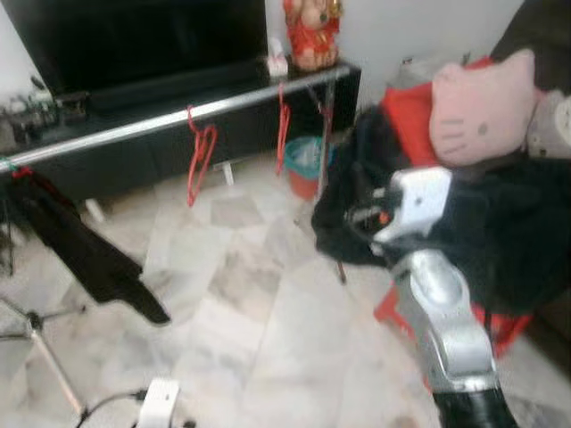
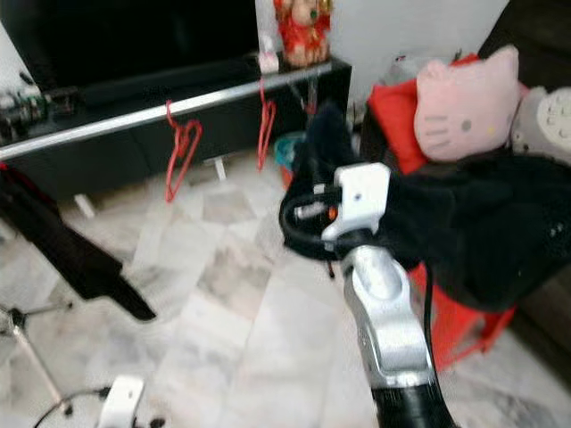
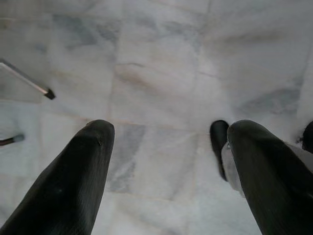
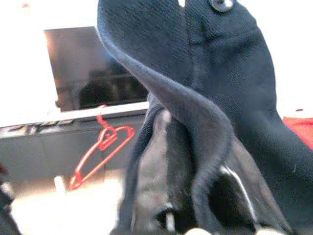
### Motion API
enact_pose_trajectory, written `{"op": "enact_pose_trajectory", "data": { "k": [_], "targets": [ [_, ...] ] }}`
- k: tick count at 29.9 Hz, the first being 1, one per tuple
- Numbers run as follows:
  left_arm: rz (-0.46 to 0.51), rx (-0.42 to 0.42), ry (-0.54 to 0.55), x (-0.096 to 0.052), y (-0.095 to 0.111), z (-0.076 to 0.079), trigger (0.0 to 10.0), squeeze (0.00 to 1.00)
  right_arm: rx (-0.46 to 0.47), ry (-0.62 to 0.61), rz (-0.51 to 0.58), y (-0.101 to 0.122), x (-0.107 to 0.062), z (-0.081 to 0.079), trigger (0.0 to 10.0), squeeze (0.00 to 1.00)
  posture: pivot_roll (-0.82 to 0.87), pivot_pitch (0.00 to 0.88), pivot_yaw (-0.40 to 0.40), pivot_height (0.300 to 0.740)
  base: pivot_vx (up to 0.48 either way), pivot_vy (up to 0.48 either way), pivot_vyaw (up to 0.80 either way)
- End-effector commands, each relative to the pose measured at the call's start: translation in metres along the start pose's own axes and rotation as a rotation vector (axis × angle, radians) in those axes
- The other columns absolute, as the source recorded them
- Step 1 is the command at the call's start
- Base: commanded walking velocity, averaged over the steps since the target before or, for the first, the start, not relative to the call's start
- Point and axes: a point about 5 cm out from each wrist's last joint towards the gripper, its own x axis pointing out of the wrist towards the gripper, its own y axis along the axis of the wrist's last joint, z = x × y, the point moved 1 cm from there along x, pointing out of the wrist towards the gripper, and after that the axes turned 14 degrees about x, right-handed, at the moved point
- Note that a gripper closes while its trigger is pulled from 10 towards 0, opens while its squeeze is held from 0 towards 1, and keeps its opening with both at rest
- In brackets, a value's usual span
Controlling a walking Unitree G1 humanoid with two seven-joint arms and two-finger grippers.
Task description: Hang hanger
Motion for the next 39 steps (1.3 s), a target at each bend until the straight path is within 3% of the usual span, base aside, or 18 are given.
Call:
{"op": "enact_pose_trajectory", "data": {
  "k": [1,4,11,12,13,16,17,19,20,23,24,31,39],
  "targets": [
    [0.0,0.014,-0.011,0.0,0.0,0.005,10.0,0.0,-0.003,-0.124,-0.04,-0.014,-0.007,0.026,10.0,0.0,-0.04,0.0,0.064,0.74,0.0,0.0,0.0],
    [0.0,0.014,-0.01,0.0,0.0,0.004,10.0,0.0,-0.007,-0.12,-0.082,-0.025,-0.011,0.029,10.0,0.0,-0.04,0.0,0.062,0.74,0.0,0.0,0.0],
    [0.0,0.02,-0.018,0.0,0.001,0.006,10.0,0.0,0.021,-0.225,-0.279,-0.086,-0.035,0.054,10.0,0.0,-0.04,0.0,0.055,0.74,0.0,0.0,0.0],
    [0.0,0.02,-0.018,0.0,0.001,0.006,10.0,0.0,0.021,-0.225,-0.279,-0.086,-0.035,0.054,10.0,0.0,-0.04,0.0,0.055,0.74,0.0,0.0,0.0],
    [-0.001,0.023,-0.029,0.001,0.001,0.008,10.0,0.0,0.012,-0.247,-0.363,-0.109,-0.048,0.062,10.0,0.0,-0.04,0.0,0.055,0.74,0.0,0.0,0.0],
    [0.001,0.021,-0.04,0.001,0.002,0.011,10.0,0.0,0.011,-0.315,-0.472,-0.139,-0.071,0.076,10.0,0.0,-0.04,0.0,0.049,0.74,0.0,0.0,0.0],
    [0.003,0.018,-0.04,0.001,0.002,0.011,10.0,0.0,0.01,-0.322,-0.482,-0.142,-0.073,0.077,10.0,0.0,-0.04,0.0,0.049,0.74,0.0,0.0,0.0],
    [0.007,0.013,-0.042,0.001,0.002,0.012,10.0,0.0,-0.009,-0.387,-0.582,-0.161,-0.094,0.087,10.0,0.0,-0.03,0.0,0.044,0.74,0.0,0.0,0.0],
    [0.007,0.013,-0.042,0.001,0.002,0.012,10.0,0.0,-0.009,-0.387,-0.582,-0.161,-0.094,0.087,10.0,0.0,-0.03,0.0,0.044,0.74,0.0,0.0,0.0],
    [0.019,0.003,-0.045,0.001,0.004,0.014,10.0,0.0,0.004,-0.549,-0.713,-0.184,-0.135,0.109,10.0,0.0,-0.02,0.0,0.035,0.74,0.0,0.0,0.0],
    [0.019,0.003,-0.046,0.001,0.004,0.014,10.0,0.0,0.0,-0.574,-0.728,-0.186,-0.141,0.113,10.0,0.0,-0.03,0.0,0.034,0.74,0.0,0.0,0.0],
    [0.029,0.002,-0.061,0.002,0.007,0.019,10.0,0.0,-0.068,-0.579,-0.848,-0.203,-0.167,0.11,10.0,0.0,-0.03,0.0,0.024,0.74,0.0,0.0,0.0],
    [0.038,-0.006,-0.071,0.002,0.008,0.023,10.0,0.0,0.047,-0.697,-0.927,-0.219,-0.198,0.102,10.0,0.0,-0.03,0.0,0.024,0.74,0.0,0.0,0.0]
  ]
}}
